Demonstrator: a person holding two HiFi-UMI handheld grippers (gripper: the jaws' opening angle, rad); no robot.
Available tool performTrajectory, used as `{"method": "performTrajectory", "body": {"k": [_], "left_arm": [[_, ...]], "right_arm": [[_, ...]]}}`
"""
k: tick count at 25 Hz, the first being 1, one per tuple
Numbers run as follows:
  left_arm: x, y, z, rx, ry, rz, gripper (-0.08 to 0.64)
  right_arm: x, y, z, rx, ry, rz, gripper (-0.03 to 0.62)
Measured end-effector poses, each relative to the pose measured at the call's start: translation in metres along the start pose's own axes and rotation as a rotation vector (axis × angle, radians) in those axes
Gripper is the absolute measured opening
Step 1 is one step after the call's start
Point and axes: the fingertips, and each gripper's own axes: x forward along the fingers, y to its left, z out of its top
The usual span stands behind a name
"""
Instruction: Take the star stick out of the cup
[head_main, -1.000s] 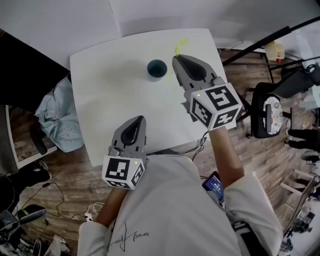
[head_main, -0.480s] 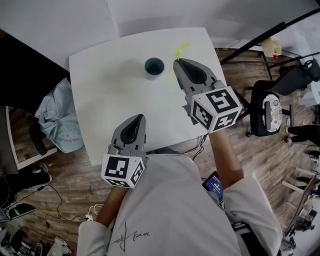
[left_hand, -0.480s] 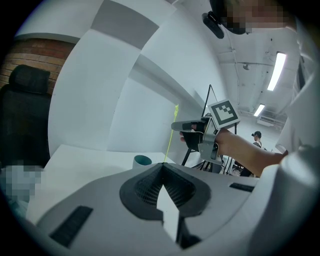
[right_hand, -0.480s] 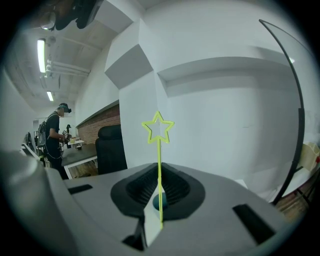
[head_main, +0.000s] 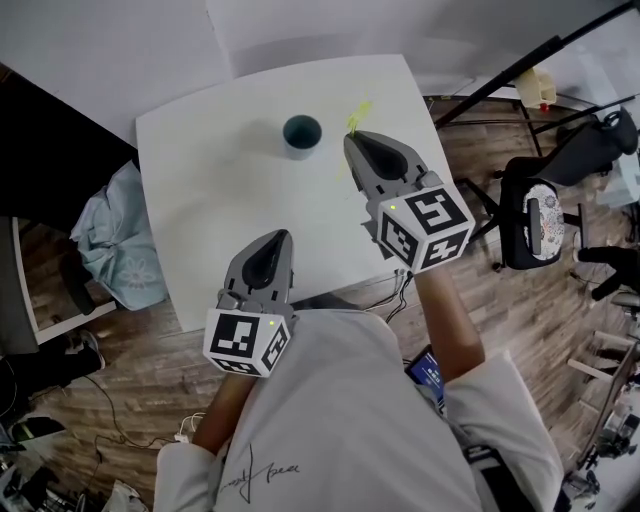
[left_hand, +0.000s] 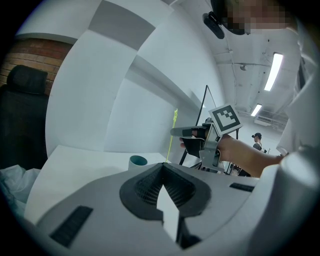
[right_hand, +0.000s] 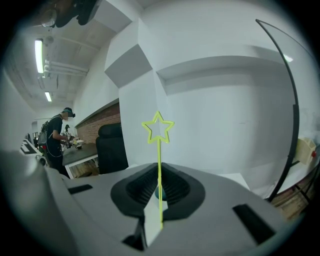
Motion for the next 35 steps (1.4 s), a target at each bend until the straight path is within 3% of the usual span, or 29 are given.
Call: {"method": "performTrajectory", "body": {"k": [35], "left_arm": [[-0.006, -0.005, -0.001, -0.036, -0.007, -0.019, 0.003]], "right_arm": [[-0.053, 0.009, -0.062, 0.116, 0.064, -0.048, 0.028]]}}
